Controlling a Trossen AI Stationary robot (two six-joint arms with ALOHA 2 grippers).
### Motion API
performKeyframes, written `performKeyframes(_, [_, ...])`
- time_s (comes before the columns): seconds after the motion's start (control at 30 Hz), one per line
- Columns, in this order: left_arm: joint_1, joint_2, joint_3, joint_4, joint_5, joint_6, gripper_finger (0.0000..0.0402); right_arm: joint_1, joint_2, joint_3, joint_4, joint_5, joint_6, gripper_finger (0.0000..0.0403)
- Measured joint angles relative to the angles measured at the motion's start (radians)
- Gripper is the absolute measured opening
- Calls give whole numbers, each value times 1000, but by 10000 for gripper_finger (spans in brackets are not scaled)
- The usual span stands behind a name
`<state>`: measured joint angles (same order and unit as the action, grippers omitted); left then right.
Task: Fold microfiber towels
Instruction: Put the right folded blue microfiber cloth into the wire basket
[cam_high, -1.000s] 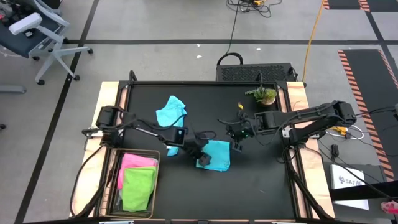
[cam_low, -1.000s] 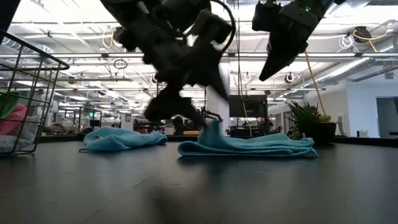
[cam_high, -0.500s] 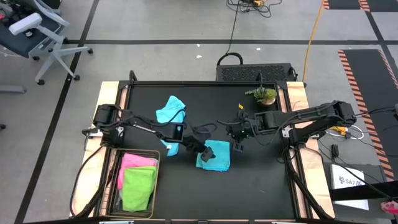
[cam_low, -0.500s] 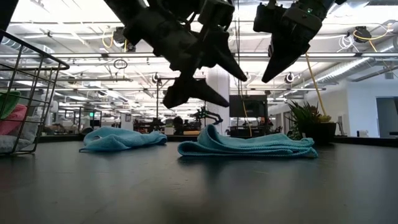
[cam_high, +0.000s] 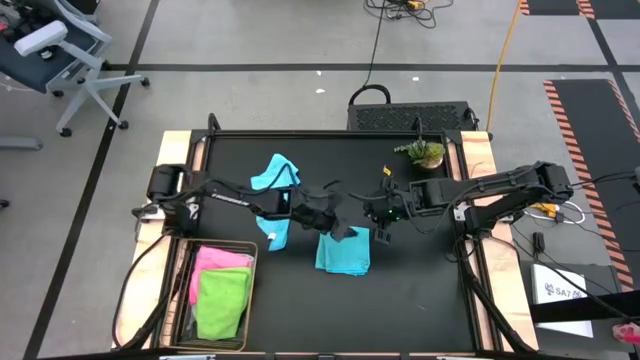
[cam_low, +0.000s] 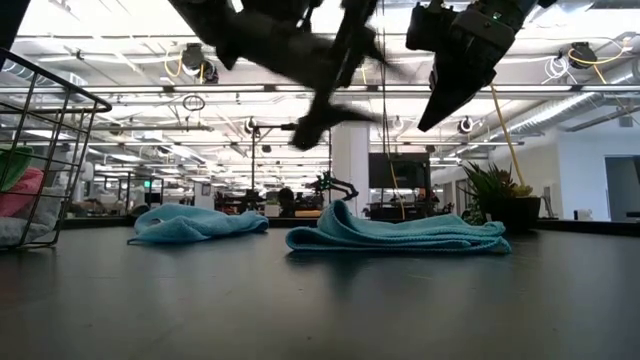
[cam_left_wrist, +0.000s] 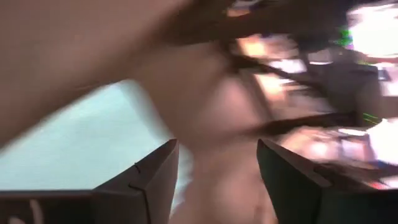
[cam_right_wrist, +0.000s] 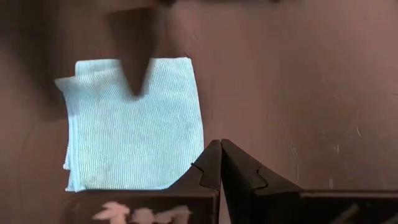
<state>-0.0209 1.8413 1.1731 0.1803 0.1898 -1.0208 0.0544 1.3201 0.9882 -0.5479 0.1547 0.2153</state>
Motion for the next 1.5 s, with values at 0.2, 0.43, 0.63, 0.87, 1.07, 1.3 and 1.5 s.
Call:
performKeyframes(0.2, [-46,-48,-1,-491,-165,17,167,0,0,0,-2,0,5,0])
performKeyframes(0.43, [-80,-18,-2,-576,-162,16,152,0,0,0,-1,-1,5,0])
performKeyframes(0.63, [-55,-20,-1,-557,-174,47,189,0,0,0,-2,-2,5,0])
performKeyframes(0.87, [-39,25,0,-512,-146,-10,240,0,0,0,-1,-2,5,0])
performKeyframes(1.07, [-37,58,-3,-522,-120,-44,261,0,0,0,3,-28,4,0])
performKeyframes(1.3, [-33,123,2,-355,-37,-87,263,0,1,-1,-4,-28,4,0])
performKeyframes(1.5, [-16,135,0,-296,-22,-81,264,0,0,0,-1,-28,4,0])
